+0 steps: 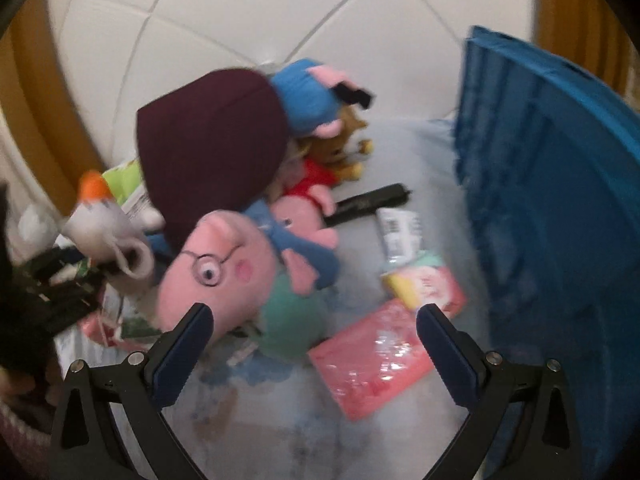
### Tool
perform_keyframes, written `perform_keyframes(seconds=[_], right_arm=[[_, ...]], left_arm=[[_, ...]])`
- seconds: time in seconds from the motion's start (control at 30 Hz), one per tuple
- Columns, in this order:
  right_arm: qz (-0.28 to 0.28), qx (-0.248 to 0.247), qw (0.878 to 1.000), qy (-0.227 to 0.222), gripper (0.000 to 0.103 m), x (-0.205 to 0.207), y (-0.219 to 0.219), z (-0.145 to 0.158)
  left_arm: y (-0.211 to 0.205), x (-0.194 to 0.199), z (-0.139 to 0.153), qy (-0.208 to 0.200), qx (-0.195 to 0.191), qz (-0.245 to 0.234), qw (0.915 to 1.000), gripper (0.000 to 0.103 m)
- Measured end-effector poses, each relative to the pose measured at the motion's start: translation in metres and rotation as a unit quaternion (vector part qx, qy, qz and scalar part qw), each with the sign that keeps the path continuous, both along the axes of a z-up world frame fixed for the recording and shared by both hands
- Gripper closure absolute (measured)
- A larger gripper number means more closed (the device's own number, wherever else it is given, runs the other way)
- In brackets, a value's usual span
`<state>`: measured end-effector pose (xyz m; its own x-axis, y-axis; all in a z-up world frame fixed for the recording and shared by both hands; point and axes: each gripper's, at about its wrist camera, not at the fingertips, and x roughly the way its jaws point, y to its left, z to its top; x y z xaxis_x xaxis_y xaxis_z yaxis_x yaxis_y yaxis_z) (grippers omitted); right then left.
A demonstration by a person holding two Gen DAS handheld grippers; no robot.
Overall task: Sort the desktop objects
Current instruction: 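Grasp a white plush bird with the left gripper while the right grasps a small pink box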
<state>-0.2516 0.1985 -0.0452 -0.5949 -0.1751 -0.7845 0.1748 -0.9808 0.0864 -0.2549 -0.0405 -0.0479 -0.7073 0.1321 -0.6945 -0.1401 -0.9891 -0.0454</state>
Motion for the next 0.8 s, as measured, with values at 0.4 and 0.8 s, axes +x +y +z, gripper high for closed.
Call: perform_keyframes(seconds=[0.4,0.8], right_arm=[[0.101,0.001,0.995,0.004,0.000,0.002,-0.070,0.002],[0.209,0.003,0.977,-0.045,0.033,-0.010,-0.157,-0.028]], left_arm=[[-0.098,0.055,-0.021,-0.041,0.000,0.133,0.9902,0.053],[-0.150,0.067,-0.053,-0.072,0.020,0.188,0.9794,0.053]])
